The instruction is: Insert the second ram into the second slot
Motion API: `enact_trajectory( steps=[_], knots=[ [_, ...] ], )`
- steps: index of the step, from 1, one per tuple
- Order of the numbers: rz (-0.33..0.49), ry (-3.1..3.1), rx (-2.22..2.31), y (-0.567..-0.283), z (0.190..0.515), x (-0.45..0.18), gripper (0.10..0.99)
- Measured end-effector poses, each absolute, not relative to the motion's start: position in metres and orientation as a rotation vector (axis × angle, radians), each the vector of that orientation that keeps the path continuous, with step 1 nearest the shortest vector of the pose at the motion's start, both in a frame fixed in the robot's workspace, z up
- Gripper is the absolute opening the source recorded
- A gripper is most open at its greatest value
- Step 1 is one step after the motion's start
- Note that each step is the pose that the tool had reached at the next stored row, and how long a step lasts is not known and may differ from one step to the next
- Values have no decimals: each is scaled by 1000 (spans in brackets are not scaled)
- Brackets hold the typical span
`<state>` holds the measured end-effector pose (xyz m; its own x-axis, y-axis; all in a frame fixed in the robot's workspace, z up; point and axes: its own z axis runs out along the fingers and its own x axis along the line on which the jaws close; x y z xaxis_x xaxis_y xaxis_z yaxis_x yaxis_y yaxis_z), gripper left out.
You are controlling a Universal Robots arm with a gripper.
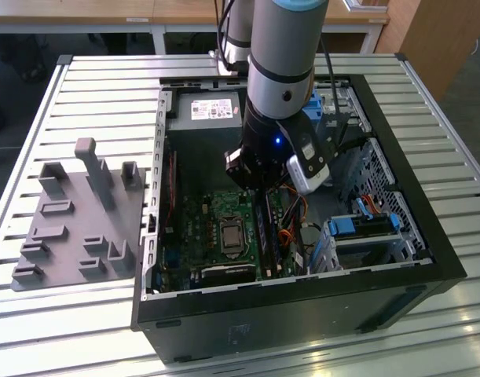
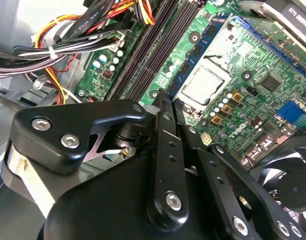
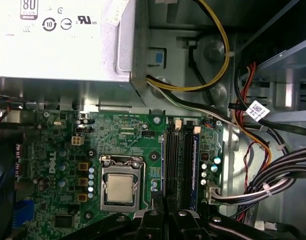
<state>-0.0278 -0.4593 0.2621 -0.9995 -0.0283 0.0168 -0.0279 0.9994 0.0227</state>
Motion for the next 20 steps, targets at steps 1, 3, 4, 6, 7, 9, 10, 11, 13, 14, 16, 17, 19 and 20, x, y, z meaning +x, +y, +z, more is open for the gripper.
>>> enact_trajectory(
  steps=[1, 3, 4, 6, 7, 9, 10, 11, 13, 14, 16, 17, 19, 20],
  knots=[
    [-35, -3124, 44, -459, 262, -28, 137],
    [-35, -3124, 44, -459, 261, -28, 137],
    [-35, -3124, 44, -459, 261, -28, 137],
    [-35, -3124, 44, -459, 260, -28, 137],
    [-35, -3124, 44, -459, 260, -28, 137],
    [-35, -3124, 44, -459, 259, -28, 137],
    [-35, -3124, 44, -459, 259, -28, 137],
    [-35, -3124, 44, -459, 258, -28, 137],
    [-35, -3124, 44, -459, 257, -28, 137],
    [-35, -3124, 44, -459, 257, -28, 137],
    [-35, -3124, 44, -459, 256, -28, 137],
    [-35, -3124, 44, -459, 256, -28, 137],
    [-35, -3124, 44, -459, 255, -28, 137],
    [-35, -3124, 44, -459, 255, -28, 137]
  ],
)
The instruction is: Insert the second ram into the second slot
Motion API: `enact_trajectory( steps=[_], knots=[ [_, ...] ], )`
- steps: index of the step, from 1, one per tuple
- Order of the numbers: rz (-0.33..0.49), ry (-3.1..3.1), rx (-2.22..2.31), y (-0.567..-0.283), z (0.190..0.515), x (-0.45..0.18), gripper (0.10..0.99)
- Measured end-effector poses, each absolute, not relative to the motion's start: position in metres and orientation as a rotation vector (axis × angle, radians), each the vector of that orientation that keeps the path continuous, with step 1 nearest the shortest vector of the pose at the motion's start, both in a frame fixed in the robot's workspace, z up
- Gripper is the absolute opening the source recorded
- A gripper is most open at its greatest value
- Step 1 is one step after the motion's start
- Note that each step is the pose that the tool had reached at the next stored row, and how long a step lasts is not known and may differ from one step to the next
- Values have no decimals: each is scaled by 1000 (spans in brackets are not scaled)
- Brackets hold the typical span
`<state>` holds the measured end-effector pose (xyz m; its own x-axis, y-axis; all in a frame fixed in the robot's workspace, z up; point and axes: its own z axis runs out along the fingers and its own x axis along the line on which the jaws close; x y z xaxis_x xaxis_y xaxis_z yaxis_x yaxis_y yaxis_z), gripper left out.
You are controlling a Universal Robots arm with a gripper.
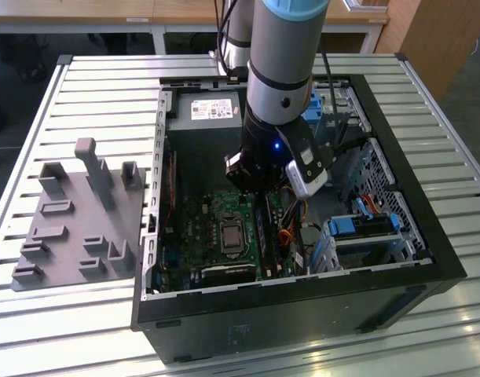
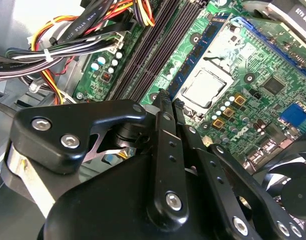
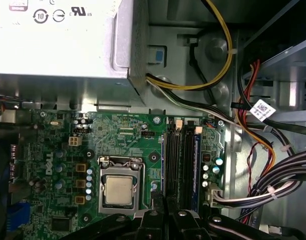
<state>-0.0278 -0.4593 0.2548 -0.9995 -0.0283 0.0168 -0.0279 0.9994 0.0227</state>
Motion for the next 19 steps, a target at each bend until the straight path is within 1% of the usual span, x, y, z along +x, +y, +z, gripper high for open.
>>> enact_trajectory(
  steps=[19],
  knots=[
    [-24, -3126, 32, -459, 247, -28, 137]
  ],
)
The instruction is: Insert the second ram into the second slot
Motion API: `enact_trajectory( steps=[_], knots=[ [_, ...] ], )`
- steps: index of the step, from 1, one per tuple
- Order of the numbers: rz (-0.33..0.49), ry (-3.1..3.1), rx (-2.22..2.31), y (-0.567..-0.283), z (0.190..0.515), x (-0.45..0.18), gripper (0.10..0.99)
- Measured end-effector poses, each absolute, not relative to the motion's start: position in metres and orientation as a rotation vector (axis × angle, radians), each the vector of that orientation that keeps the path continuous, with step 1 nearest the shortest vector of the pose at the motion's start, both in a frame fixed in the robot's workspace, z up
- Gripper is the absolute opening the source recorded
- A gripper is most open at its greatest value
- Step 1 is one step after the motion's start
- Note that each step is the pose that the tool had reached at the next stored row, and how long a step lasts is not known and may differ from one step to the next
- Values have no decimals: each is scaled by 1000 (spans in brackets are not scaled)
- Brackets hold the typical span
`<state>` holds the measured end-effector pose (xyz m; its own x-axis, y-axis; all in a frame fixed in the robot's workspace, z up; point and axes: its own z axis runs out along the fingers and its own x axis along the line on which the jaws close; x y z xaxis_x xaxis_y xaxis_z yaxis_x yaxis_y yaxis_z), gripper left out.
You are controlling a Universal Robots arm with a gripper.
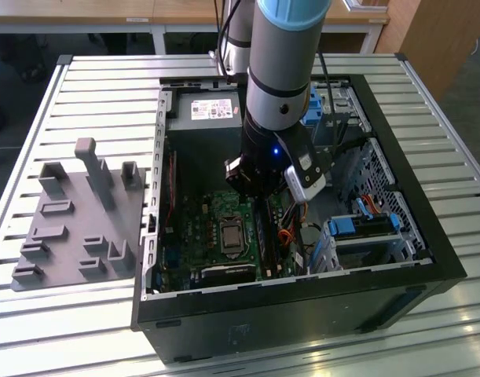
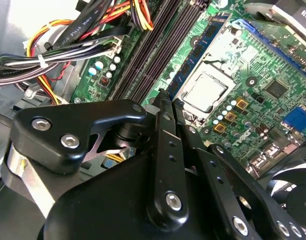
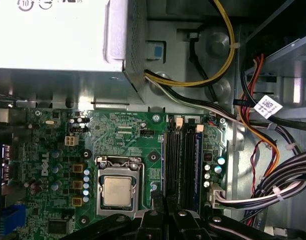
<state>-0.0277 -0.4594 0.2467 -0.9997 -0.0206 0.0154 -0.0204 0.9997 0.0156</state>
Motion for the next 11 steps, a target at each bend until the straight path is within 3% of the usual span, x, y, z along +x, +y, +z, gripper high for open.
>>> enact_trajectory(
  steps=[11],
  knots=[
    [-20, -3126, 25, -459, 243, -26, 137]
  ],
)
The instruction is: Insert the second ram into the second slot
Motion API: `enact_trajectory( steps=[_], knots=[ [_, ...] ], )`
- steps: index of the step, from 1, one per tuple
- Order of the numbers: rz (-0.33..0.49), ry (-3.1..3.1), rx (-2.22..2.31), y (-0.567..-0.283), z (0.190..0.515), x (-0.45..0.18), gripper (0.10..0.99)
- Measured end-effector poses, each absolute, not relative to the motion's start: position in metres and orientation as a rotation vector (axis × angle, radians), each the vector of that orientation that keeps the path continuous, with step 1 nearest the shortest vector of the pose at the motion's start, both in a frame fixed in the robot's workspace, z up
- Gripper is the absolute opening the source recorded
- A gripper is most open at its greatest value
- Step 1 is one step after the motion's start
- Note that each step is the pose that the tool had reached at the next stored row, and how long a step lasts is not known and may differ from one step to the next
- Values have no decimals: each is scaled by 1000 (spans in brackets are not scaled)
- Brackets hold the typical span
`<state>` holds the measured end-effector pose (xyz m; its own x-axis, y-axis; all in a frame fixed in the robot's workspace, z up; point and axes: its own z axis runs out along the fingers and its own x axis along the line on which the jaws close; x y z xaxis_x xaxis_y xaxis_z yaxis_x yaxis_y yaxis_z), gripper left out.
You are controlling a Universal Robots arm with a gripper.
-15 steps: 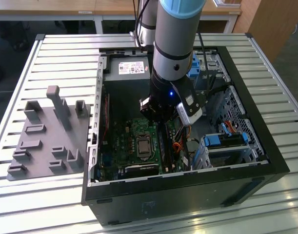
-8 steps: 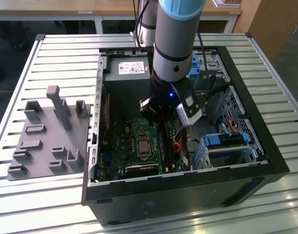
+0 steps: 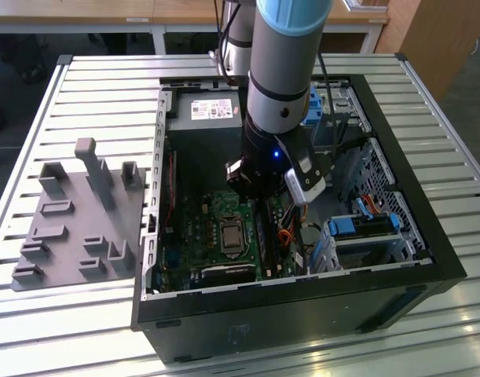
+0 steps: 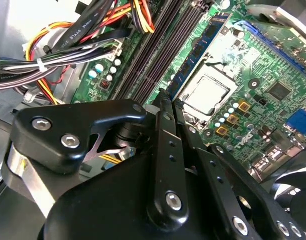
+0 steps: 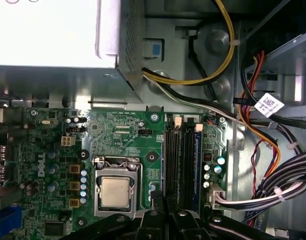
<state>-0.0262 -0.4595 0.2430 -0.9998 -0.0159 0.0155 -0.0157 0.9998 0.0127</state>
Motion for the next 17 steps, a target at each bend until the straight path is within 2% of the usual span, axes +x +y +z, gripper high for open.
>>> enact_trajectory(
  steps=[17],
  knots=[
    [-20, -3126, -50, -460, 239, -24, 137]
  ],
)
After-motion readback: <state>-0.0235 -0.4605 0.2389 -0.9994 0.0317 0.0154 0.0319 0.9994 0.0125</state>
